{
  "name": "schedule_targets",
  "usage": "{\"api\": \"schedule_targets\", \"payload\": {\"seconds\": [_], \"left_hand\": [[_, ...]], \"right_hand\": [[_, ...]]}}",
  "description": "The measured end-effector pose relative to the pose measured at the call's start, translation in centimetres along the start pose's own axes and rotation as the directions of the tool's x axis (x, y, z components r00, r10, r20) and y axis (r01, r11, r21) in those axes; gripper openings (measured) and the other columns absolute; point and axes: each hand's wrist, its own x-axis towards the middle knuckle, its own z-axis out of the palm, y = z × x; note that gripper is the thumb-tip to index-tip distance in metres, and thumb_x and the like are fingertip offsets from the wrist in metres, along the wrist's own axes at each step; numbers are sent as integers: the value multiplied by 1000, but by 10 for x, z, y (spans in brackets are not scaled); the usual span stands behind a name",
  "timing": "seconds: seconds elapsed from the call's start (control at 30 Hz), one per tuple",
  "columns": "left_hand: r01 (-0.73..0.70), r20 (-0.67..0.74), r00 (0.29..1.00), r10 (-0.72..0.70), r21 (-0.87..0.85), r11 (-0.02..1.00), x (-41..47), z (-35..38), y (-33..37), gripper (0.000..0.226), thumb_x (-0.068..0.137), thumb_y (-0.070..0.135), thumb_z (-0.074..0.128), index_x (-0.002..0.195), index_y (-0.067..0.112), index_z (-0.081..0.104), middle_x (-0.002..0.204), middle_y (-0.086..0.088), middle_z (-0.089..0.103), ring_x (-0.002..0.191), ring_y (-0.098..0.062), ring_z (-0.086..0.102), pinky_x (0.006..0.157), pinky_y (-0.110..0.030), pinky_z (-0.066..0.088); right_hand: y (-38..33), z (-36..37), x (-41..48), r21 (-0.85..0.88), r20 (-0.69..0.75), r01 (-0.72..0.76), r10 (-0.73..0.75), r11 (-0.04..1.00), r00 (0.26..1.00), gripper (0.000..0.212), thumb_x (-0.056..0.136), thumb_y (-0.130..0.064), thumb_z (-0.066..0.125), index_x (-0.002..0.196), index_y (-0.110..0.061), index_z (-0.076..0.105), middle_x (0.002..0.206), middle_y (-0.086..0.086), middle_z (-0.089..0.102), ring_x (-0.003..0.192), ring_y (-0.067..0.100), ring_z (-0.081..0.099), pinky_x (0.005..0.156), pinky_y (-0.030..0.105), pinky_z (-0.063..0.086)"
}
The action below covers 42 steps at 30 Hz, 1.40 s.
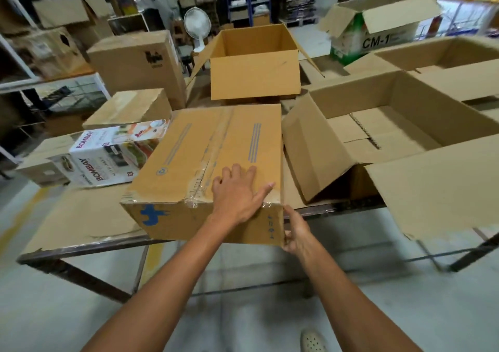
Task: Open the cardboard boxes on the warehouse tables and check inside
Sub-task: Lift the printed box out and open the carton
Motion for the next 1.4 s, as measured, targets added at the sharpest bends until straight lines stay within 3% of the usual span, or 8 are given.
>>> {"api": "schedule_targets", "payload": {"seconds": [0.13, 0.23, 0.4, 0.77, 0.87, 1.1, 1.27, 1.4], "left_hand": [[7, 46, 999, -1, -120, 993, -1, -26, -7, 77, 91, 77, 15, 150, 32, 38, 135, -8, 41, 129, -29, 34, 102, -49, 33], [9, 29, 1000, -4, -154, 988, 0, -46, -12, 72, 94, 74, 21, 151, 33, 36, 144, -9, 39, 134, -30, 31, 106, -48, 30], [28, 38, 999, -14, -401, 916, 7, -79, -37, 79, 92, 77, 20, 156, 30, 28, 164, -2, 26, 149, -25, 23, 120, -48, 21], [-4, -98, 979, -176, -884, 468, 3, -155, -77, 102, 66, 101, 30, 151, 44, 35, 159, 18, 32, 148, -10, 27, 122, -49, 20], [-39, -100, 974, -201, -957, 287, 1, -168, -82, 97, 64, 101, 37, 146, 49, 41, 153, 17, 43, 143, -13, 37, 119, -50, 27], [-22, 19, 978, -206, -981, -192, -13, -173, -78, 61, 96, 70, 33, 123, 29, 69, 115, -6, 74, 106, -24, 71, 95, -43, 53], [52, 125, 979, -160, -915, -400, -6, -136, -80, 61, 98, 64, 37, 129, 19, 66, 119, -11, 72, 110, -29, 69, 99, -47, 52], [87, 186, 966, -181, -890, -448, 4, -133, -85, 46, 98, 47, 49, 125, 15, 68, 119, -16, 71, 108, -34, 66, 99, -47, 50]], "right_hand": [[5, 3, -11, 83, 122, -41, 30, 996, 992, 51, 99, -56, 44, 111, -10, 64, 73, 16, 74, 72, 32, 70, 44, 31, 54], [4, 15, -15, 151, 199, 33, -63, 988, 978, 65, 95, -64, 45, 135, -14, 59, 112, 21, 72, 93, 36, 72, 64, 42, 59], [-37, 32, -45, -56, 205, 277, -260, 959, 944, 60, 92, -65, 51, 125, -17, 66, 109, 17, 74, 103, 36, 70, 80, 53, 59], [-136, 88, -131, -392, 286, 618, -549, 681, 786, 46, 96, -53, 56, 106, -11, 73, 89, 11, 77, 88, 30, 74, 84, 46, 58], [-167, 102, -153, -460, 303, 662, -596, 592, 744, 47, 94, -51, 60, 104, -7, 72, 84, 10, 77, 80, 26, 74, 66, 35, 57], [-209, 129, -194, -667, 340, 673, -675, 318, 655, 40, 91, -50, 65, 93, -10, 64, 84, 7, 72, 66, 19, 68, 46, 23, 45], [-196, 137, -182, -844, 360, 533, -679, 56, 640, 44, 92, -55, 59, 97, -11, 61, 96, 7, 68, 80, 24, 65, 62, 31, 48], [-193, 128, -173, -826, 333, 557, -724, 84, 604, 40, 91, -57, 56, 104, -19, 58, 100, 2, 66, 90, 24, 64, 84, 45, 55]]}}
